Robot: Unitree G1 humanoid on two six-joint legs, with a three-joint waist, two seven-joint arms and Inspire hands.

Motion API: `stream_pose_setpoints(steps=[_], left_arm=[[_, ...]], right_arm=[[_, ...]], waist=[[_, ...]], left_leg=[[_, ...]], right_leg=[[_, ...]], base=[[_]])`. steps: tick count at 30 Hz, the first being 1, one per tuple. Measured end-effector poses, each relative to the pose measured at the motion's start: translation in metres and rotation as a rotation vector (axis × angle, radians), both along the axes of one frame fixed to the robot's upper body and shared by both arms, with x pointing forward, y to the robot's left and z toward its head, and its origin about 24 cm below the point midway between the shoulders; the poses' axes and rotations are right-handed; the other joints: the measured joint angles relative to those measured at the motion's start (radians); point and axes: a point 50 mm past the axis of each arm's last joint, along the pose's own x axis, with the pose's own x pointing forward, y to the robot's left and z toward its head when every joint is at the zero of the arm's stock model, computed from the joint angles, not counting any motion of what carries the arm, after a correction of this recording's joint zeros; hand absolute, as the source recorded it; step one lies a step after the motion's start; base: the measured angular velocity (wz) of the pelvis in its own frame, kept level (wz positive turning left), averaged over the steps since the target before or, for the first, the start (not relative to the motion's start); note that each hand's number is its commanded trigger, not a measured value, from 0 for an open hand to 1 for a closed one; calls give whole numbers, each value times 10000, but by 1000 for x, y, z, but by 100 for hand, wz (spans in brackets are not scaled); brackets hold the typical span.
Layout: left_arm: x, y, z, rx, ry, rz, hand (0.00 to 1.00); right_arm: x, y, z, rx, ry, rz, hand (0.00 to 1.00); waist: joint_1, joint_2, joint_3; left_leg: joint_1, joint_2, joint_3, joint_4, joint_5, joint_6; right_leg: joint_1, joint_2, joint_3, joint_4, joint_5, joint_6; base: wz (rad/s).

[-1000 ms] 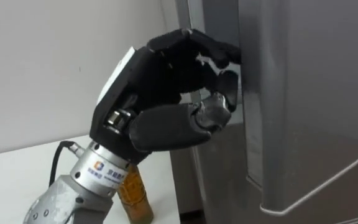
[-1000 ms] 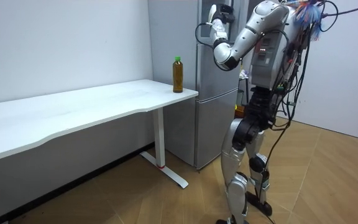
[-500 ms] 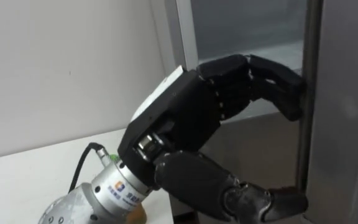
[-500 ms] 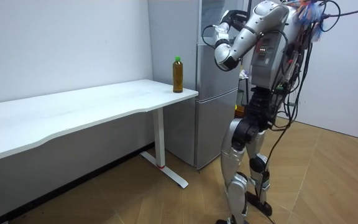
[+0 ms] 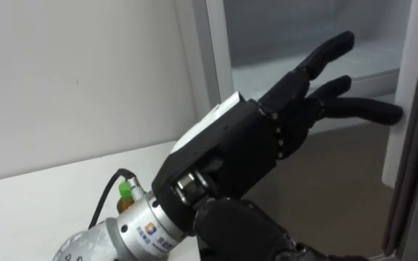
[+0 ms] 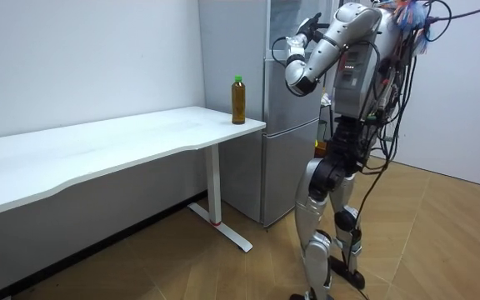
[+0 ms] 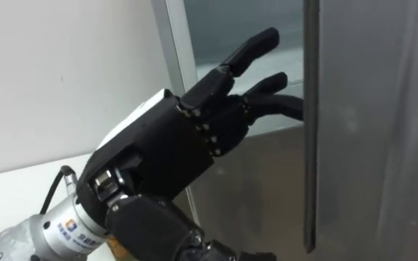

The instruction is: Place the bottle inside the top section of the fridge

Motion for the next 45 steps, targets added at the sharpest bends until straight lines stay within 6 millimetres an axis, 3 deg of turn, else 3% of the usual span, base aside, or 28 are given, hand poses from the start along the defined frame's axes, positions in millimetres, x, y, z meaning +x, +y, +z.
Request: stream_pose_setpoints(steps=[8, 16, 19, 29, 36, 45], left_arm=[[-1, -6, -3, 71, 138, -251, 0], [-5, -19, -13, 688, 634, -1005, 0], [-6, -23, -15, 922, 678, -1290, 0], [-4, -23, -19, 1253, 1030, -1272, 0], [-2, -27, -8, 1300, 596, -1384, 0], [7, -29, -12, 1473, 847, -1247, 0]], right_arm=[[3, 0, 1, -20, -172, 95, 0], [5, -5, 3, -54, -255, -10, 0], [5, -5, 3, -11, -318, -136, 0], [4, -8, 4, 30, -327, -419, 0], [4, -8, 4, 25, -339, -458, 0], [4, -10, 5, -106, -298, -477, 0]], waist=[[-403, 8, -6], [-895, 167, -82], [-1047, 204, -66], [-1065, 232, -55], [-1095, 266, -78], [-1067, 408, -96]], left_leg=[[31, 35, 174, 1, -2, 0], [361, 117, 713, -230, -12, -10], [374, 159, 833, -251, -9, -17], [435, 201, 1484, -333, -5, -27], [340, 218, 1542, -304, -5, -26], [348, 269, 1639, -290, -5, -27]], right_leg=[[-111, 2, 151, 163, 6, -9], [-153, 91, 648, 148, 55, -17], [-227, 133, 762, 150, 72, -44], [-566, 169, 1314, 160, 77, -53], [-664, 179, 1354, 179, 93, -68], [-641, 212, 1343, 174, 115, -104]], base=[[-5], [-17], [-12], [-18], [-3], [-1]])
